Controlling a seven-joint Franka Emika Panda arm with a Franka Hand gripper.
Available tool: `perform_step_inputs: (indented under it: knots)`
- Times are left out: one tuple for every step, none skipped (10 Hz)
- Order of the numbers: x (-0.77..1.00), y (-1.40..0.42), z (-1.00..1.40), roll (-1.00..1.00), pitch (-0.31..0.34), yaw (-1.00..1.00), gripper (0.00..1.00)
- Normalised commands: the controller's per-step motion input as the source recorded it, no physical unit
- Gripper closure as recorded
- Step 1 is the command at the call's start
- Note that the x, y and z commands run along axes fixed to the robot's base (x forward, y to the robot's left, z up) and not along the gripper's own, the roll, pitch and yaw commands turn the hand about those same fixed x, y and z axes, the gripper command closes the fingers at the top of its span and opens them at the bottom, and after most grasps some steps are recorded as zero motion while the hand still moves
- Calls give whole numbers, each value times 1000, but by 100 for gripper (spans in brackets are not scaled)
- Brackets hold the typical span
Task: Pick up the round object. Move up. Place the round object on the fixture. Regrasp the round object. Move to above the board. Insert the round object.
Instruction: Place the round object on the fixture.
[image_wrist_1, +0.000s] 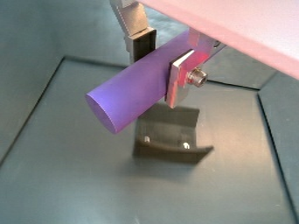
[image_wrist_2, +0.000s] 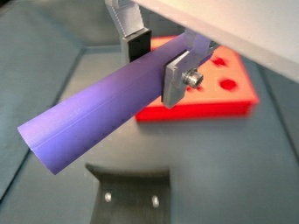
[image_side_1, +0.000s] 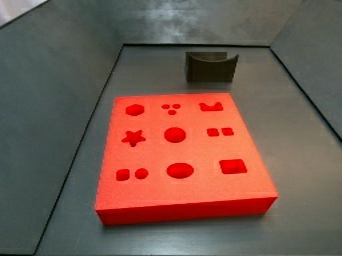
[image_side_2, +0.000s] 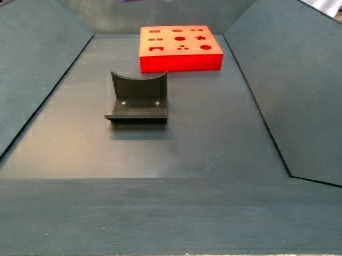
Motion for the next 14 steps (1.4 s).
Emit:
perform_step_inputs:
  knots:
    - [486,-287,-13,-43,-68,1000,100]
    - [433,-162,-16,-45,-64,1000,100]
    - [498,1000,-547,-1000,167,828,100]
    - [454,1000,-540,-1000,170,760,100]
    - [443,1000,-505,-1000,172,666,100]
    - [296,735,-253,-1000,198,593,100]
    - [160,529,-101,-1000,222,540,100]
    - [49,329,-32,-1000,249,487,100]
    - [41,100,-25,-1000,278,414,100]
    - [62,65,-37,-1000,316,364,100]
    - [74,66,-17,-1000,377,261,100]
    - [74,60,-13,-1000,403,202,100]
    - [68,50,-20,-852,379,49,100]
    - [64,48,-16,-746,343,-20,100]
